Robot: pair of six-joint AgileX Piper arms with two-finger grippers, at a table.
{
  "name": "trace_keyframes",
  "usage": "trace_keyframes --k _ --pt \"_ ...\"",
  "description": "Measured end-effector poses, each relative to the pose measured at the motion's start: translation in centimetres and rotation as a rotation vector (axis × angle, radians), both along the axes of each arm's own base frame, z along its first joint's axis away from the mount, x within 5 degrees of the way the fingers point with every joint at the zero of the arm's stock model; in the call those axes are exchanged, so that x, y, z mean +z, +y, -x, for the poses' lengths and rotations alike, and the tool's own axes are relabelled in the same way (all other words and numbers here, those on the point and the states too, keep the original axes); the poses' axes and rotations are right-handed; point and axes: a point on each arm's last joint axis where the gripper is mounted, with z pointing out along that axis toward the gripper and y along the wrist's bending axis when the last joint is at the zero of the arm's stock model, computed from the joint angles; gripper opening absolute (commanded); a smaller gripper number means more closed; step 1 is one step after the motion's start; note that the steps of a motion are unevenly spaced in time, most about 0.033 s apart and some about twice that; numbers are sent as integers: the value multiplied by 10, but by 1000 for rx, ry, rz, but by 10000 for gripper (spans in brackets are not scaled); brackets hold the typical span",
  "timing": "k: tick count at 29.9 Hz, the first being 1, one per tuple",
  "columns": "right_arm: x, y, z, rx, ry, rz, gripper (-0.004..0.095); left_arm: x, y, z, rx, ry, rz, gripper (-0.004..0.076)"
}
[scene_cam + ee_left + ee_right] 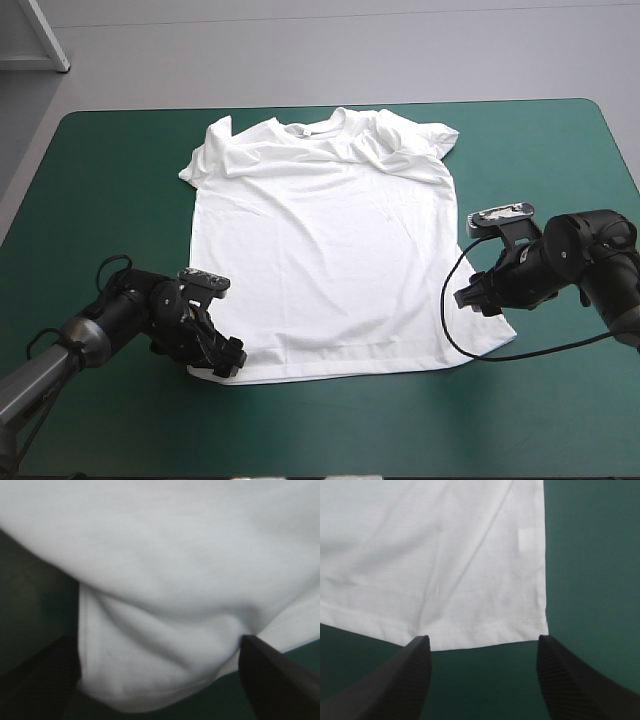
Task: Fold the cloth
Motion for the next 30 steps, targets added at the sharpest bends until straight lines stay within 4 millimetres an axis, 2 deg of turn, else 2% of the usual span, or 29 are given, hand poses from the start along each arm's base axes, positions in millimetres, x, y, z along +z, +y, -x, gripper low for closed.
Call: trace_keyframes --k 5,10,12,21,25,30 --pt "0 0 1 1 7 2 576 -9 -4 0 -36 25 -42 398" --pt "-5 -1 1 -1 12 7 576 -9 -7 0 -48 18 -45 88" --pt "-11 -1 1 -4 17 11 576 -9 -7 0 -49 17 -44 23" --pt "-60 -5 -1 -18 93 69 576 -10 -10 1 -46 27 -22 21" --pt "-83 -4 -8 -28 127 92 576 -10 -10 1 -47 28 -22 21" --pt "-100 -6 -19 -65 149 139 576 -10 -10 1 -46 28 -22 21"
